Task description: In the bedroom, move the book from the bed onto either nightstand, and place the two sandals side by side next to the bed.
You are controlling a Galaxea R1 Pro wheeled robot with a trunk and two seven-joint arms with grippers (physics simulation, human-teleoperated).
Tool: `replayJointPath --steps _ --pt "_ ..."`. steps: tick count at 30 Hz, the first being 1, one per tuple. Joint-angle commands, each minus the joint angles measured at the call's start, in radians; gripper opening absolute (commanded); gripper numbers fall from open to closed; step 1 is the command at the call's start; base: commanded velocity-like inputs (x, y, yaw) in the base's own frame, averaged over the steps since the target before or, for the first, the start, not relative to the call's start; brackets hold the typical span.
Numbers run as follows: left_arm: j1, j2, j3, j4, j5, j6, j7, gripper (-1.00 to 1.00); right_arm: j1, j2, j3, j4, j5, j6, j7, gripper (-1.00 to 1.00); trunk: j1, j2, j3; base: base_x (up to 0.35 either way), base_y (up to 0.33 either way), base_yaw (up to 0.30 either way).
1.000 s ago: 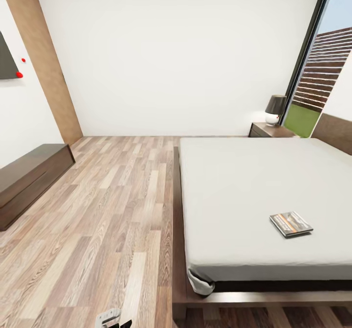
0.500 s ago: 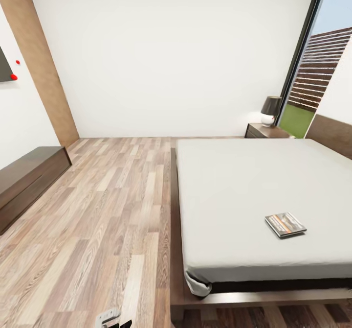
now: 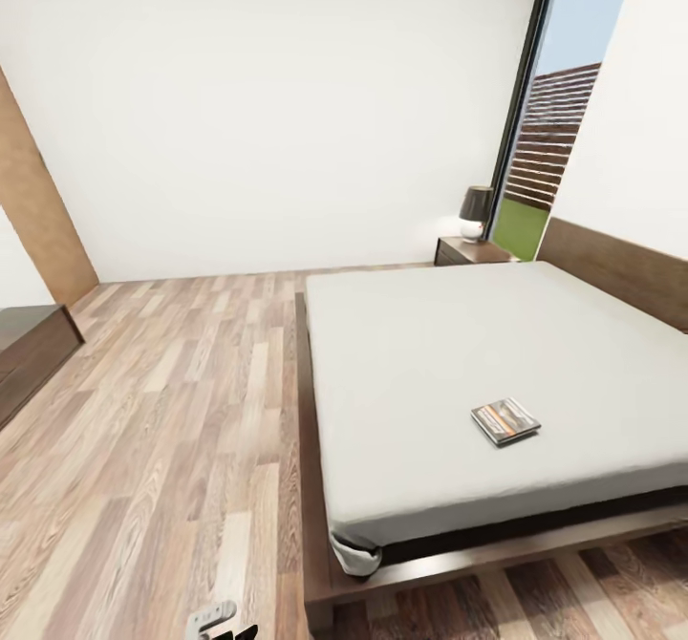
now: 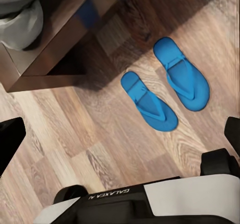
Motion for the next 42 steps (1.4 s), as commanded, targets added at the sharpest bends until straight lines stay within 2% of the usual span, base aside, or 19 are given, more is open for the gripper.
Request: replayJointPath --steps 1,29,42 --pt "0.000 0.000 -0.008 0.001 0.007 -0.004 -0.003 1.00 -0.002 0.000 -0.005 0.004 -0.004 0.002 0.005 1.00 0.000 -0.001 -0.001 0.000 0.000 -0.300" --pt "0.000 0.000 -0.008 0.001 0.008 -0.004 -0.003 1.00 -0.002 0.000 -0.005 0.004 -0.004 0.002 0.005 1.00 0.000 -0.001 -0.001 0.000 0.000 -0.296" --pt "0.000 0.000 -0.008 0.001 0.008 -0.004 -0.003 1.00 -0.002 0.000 -0.005 0.004 -0.004 0.002 0.005 1.00 0.000 -0.001 -0.001 -0.019 0.000 -0.034"
